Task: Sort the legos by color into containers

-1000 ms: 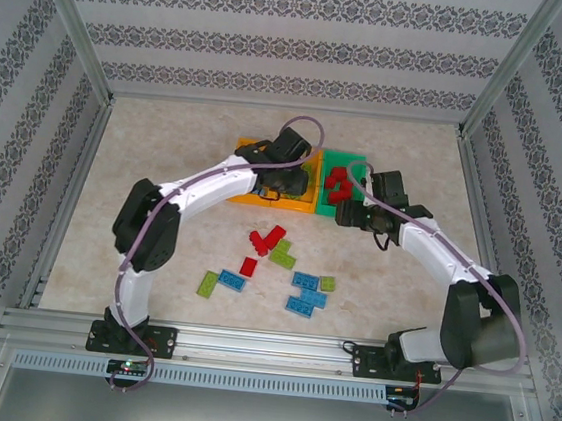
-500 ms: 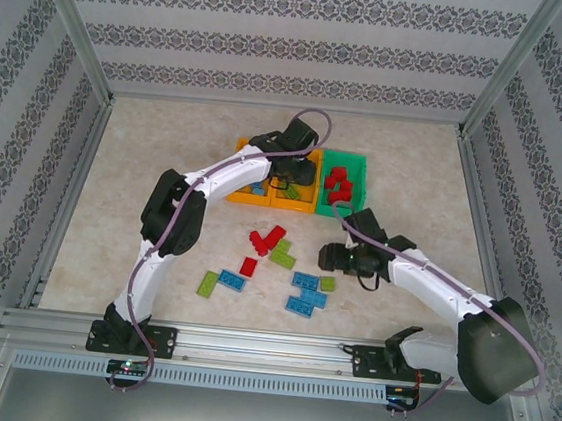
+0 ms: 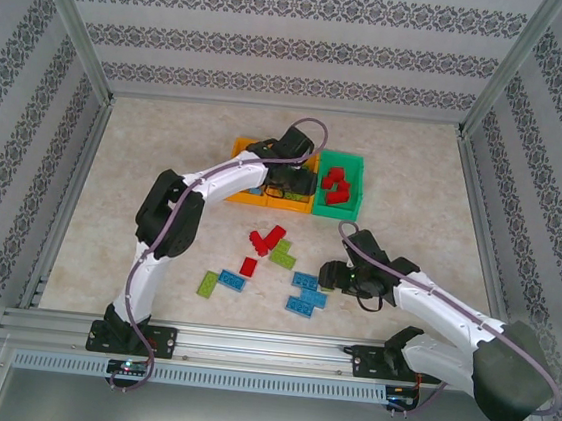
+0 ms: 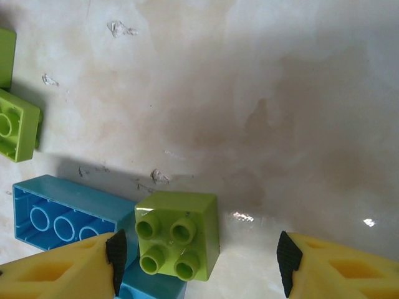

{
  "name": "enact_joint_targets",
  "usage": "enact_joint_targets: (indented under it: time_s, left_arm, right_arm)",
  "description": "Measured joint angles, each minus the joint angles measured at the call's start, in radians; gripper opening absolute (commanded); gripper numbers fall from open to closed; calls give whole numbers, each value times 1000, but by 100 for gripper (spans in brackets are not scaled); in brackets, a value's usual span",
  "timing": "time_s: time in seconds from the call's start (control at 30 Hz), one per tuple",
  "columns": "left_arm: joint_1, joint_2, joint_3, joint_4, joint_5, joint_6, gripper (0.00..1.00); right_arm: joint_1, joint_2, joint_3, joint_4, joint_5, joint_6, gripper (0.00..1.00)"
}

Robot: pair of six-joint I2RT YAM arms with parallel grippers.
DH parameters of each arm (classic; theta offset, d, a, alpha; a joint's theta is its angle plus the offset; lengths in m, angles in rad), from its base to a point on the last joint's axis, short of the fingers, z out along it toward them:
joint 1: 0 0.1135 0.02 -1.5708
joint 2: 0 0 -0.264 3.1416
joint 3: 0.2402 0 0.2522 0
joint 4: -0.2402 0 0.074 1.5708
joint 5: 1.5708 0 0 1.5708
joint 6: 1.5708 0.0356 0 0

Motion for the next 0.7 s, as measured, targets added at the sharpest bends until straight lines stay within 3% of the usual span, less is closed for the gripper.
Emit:
enact_joint_targets:
  time_s: [0.37, 0.7]
  left_arm:
    - [0, -114, -122, 44, 2, -8, 69]
    - [0, -156, -183, 74, 3, -42, 71]
  right_arm:
    - [3, 77, 28, -18, 11, -5, 53]
    - [-28, 44, 40, -65, 67, -4, 56]
